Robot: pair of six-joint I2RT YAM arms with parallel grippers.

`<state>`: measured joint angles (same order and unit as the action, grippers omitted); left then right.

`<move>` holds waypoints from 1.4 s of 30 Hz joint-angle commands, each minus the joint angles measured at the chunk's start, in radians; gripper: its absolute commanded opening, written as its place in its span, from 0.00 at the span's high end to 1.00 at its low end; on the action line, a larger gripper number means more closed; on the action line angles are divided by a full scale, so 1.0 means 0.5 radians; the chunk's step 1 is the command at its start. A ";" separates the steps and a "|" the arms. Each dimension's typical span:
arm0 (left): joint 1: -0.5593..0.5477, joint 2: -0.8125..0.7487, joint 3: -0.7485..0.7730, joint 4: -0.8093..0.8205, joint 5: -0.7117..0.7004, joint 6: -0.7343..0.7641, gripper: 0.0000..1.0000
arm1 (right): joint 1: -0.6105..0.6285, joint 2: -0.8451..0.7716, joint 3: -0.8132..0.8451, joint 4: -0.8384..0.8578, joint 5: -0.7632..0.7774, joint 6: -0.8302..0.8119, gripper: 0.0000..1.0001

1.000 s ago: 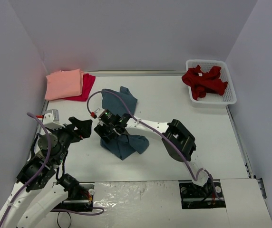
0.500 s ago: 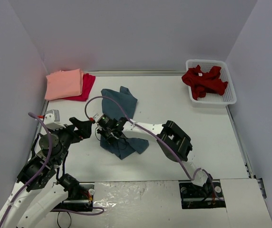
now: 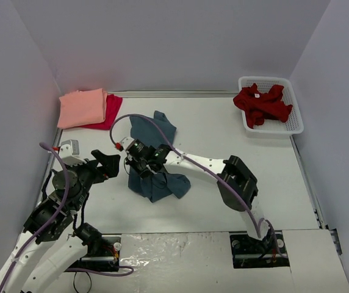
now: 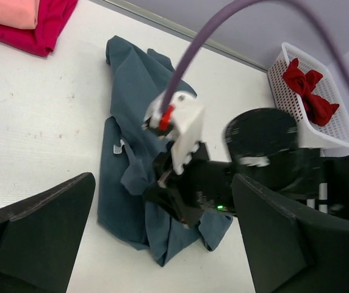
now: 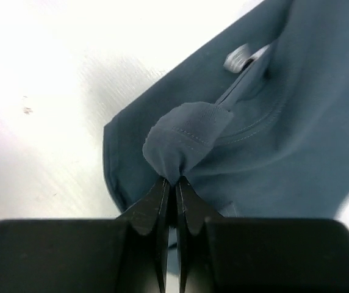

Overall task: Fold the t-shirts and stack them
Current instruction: Flatten out the tshirt

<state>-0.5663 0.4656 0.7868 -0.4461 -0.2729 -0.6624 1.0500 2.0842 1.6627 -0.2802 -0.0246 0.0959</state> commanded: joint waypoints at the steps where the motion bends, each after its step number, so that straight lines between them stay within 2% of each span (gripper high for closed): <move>1: 0.007 0.041 0.013 0.042 0.040 -0.016 0.06 | -0.001 -0.366 0.095 -0.096 0.113 -0.042 1.00; 7: 0.007 0.060 0.009 0.082 0.055 -0.022 0.06 | -0.121 -0.636 0.074 -0.173 0.347 -0.069 1.00; 11: 0.004 0.087 0.016 0.088 0.073 -0.019 0.06 | -0.341 -0.830 -0.045 -0.188 0.359 -0.066 1.00; 15: 0.007 0.121 0.010 0.104 0.098 -0.016 0.06 | -0.498 -0.974 -0.156 -0.234 0.558 -0.039 1.00; 16: 0.007 0.127 0.013 0.107 0.104 -0.016 0.06 | -0.526 -1.008 -0.177 -0.259 0.738 -0.020 1.00; 19: 0.007 0.167 0.003 0.134 0.135 -0.016 0.06 | -0.667 -1.011 -0.260 -0.323 0.981 0.023 1.00; 22: 0.004 0.204 0.000 0.162 0.168 -0.016 0.06 | -0.805 -0.990 -0.352 -0.357 1.068 0.057 1.00; 29: 0.007 0.278 -0.009 0.184 0.205 -0.010 0.06 | -0.955 -0.861 -0.506 -0.406 1.417 0.173 1.00; 33: 0.007 0.336 -0.049 0.226 0.257 0.003 0.06 | -1.048 -0.806 -0.540 -0.409 1.375 0.250 1.00; 39: 0.007 0.636 -0.230 0.364 0.362 -0.074 0.06 | -1.069 -0.763 -0.530 -0.409 1.240 0.250 1.00; 42: 0.007 0.762 -0.374 0.643 0.478 -0.114 0.03 | -1.069 -0.760 -0.527 -0.403 1.188 0.250 1.00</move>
<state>-0.5663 0.8047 0.6411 -0.2428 -0.1001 -0.6891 0.5137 1.7058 1.3926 -0.4606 0.5735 0.2077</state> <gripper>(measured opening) 0.958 0.012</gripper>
